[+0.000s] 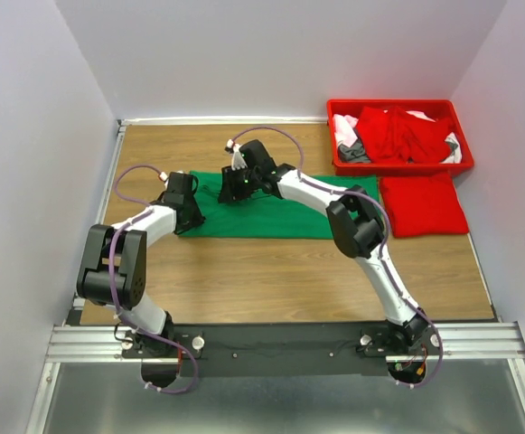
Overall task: Fold and stack the t-shirts
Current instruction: Fold the tshirt
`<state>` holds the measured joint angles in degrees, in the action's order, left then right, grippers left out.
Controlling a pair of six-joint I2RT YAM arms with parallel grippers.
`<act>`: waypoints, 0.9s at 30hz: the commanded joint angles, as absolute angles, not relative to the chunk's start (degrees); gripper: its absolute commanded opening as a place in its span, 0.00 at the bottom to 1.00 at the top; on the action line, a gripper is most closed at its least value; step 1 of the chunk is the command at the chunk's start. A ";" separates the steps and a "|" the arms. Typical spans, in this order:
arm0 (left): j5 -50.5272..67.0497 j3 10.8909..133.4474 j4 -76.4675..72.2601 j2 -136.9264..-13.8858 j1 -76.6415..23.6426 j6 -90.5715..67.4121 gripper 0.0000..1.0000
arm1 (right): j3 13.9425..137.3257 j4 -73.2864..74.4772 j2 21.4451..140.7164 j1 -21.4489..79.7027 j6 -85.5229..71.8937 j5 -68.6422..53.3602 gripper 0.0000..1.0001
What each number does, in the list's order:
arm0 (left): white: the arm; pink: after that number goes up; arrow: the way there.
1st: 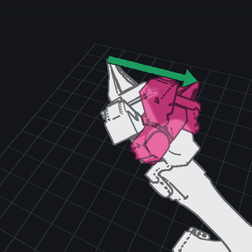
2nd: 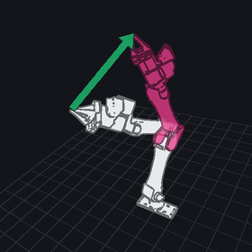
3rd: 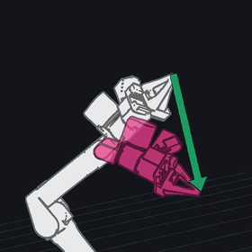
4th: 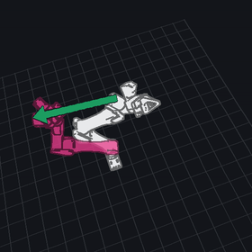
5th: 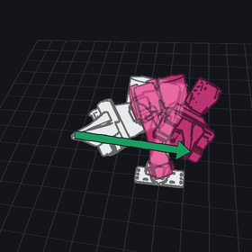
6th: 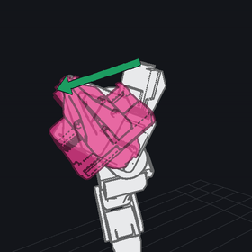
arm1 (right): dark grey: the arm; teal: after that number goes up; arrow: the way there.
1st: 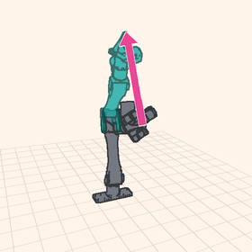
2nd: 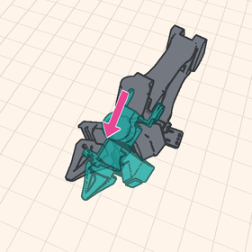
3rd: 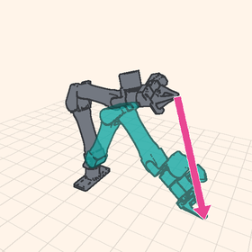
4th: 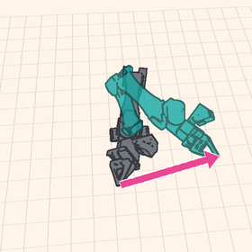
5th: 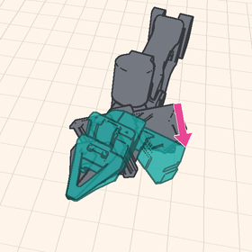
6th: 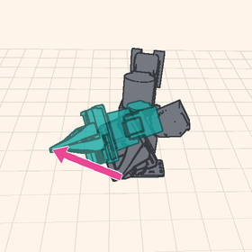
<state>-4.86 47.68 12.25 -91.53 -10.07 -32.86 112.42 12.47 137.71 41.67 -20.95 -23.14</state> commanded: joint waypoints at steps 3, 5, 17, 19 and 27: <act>-2.99 43.42 12.39 -92.99 -7.65 -33.31 0.26 | 118.04 13.62 144.57 39.12 -21.44 -24.35 0.43; -3.25 43.07 12.83 -92.29 -7.47 -33.05 0.26 | 118.30 13.54 145.63 37.71 -21.62 -23.38 0.43; -4.39 41.57 14.50 -91.32 -5.01 -31.73 0.26 | 125.25 13.62 146.34 28.13 -21.45 -17.67 0.43; -4.75 42.36 15.29 -91.14 -3.70 -31.12 0.26 | 123.41 13.80 142.41 27.51 -20.74 -17.93 0.44; -7.48 48.51 17.05 -89.21 5.17 -28.65 0.31 | 89.25 14.50 113.94 26.28 -16.43 -15.21 0.44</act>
<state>-3.62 46.37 12.43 -89.62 0.54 -31.24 99.39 13.96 126.98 25.96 -18.90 -17.23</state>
